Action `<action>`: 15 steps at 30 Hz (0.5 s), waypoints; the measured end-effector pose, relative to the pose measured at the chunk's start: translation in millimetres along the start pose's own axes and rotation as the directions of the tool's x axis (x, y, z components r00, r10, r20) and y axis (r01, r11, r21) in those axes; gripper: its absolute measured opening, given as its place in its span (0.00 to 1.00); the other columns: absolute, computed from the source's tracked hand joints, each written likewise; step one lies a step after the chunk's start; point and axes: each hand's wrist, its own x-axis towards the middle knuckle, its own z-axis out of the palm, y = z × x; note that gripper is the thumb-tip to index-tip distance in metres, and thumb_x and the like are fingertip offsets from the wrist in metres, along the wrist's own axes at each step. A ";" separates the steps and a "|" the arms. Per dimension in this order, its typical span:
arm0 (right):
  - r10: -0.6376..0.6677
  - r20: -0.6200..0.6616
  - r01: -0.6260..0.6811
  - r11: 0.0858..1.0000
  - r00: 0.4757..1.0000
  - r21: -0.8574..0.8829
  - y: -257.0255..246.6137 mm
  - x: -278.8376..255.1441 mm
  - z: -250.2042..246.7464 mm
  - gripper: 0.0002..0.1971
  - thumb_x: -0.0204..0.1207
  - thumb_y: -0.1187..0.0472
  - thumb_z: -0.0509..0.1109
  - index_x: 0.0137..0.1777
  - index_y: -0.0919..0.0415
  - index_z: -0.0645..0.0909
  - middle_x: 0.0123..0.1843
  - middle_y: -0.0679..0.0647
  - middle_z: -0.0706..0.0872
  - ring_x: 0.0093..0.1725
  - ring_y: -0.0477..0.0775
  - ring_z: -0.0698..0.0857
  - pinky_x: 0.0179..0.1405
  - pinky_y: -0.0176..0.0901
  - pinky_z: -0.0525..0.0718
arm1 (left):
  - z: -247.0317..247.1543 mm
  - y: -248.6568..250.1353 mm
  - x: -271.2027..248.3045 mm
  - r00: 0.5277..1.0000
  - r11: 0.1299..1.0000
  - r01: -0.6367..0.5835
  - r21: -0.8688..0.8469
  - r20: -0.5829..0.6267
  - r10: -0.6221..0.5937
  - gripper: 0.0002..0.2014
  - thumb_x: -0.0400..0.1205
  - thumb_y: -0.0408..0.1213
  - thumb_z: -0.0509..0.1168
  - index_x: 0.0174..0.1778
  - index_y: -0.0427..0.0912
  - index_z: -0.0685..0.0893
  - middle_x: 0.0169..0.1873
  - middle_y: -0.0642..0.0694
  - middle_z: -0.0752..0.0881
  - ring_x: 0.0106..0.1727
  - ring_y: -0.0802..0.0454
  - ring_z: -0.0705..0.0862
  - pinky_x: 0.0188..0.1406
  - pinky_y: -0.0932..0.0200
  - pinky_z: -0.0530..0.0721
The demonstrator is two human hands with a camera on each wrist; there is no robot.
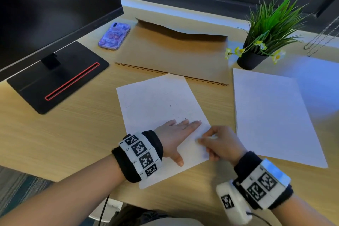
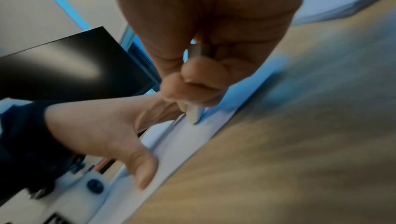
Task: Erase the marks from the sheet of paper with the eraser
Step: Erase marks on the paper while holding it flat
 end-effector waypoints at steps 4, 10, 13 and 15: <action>0.019 0.031 -0.020 1.000 0.999 0.010 -0.1 6.7 -6.7 0.07 0.73 0.64 0.75 0.38 0.63 0.79 0.19 0.51 0.80 0.16 0.47 0.77 0.16 0.36 0.75 | 0.7 -0.6 0.6 1.000 1.000 -0.001 0.010 0.006 0.001 0.60 0.71 0.48 0.76 0.82 0.46 0.33 0.83 0.52 0.45 0.83 0.55 0.42 0.79 0.52 0.43; 0.010 0.049 -0.010 1.000 0.999 0.000 -3.8 2.4 2.6 0.07 0.75 0.62 0.73 0.40 0.63 0.79 0.20 0.52 0.81 0.16 0.47 0.77 0.18 0.38 0.76 | 0.8 0.0 0.1 1.000 1.000 0.006 0.009 0.004 -0.006 0.60 0.71 0.48 0.76 0.81 0.46 0.32 0.83 0.50 0.47 0.83 0.55 0.42 0.79 0.54 0.42; 0.032 0.156 -0.028 0.999 0.987 -0.025 -4.4 -2.4 8.5 0.07 0.75 0.62 0.73 0.40 0.62 0.78 0.20 0.50 0.81 0.16 0.47 0.78 0.18 0.37 0.75 | 0.7 -0.7 1.2 1.000 1.000 0.006 0.012 0.009 -0.007 0.61 0.71 0.48 0.76 0.81 0.46 0.31 0.84 0.50 0.47 0.83 0.55 0.42 0.79 0.53 0.42; 0.040 0.027 -0.041 0.999 0.999 0.021 -6.4 10.5 -5.0 0.06 0.76 0.63 0.72 0.39 0.63 0.80 0.20 0.52 0.81 0.17 0.47 0.78 0.19 0.36 0.77 | 0.8 -0.7 0.3 1.000 1.000 0.011 0.009 0.006 -0.011 0.61 0.71 0.48 0.76 0.81 0.46 0.31 0.84 0.48 0.47 0.83 0.55 0.42 0.79 0.53 0.42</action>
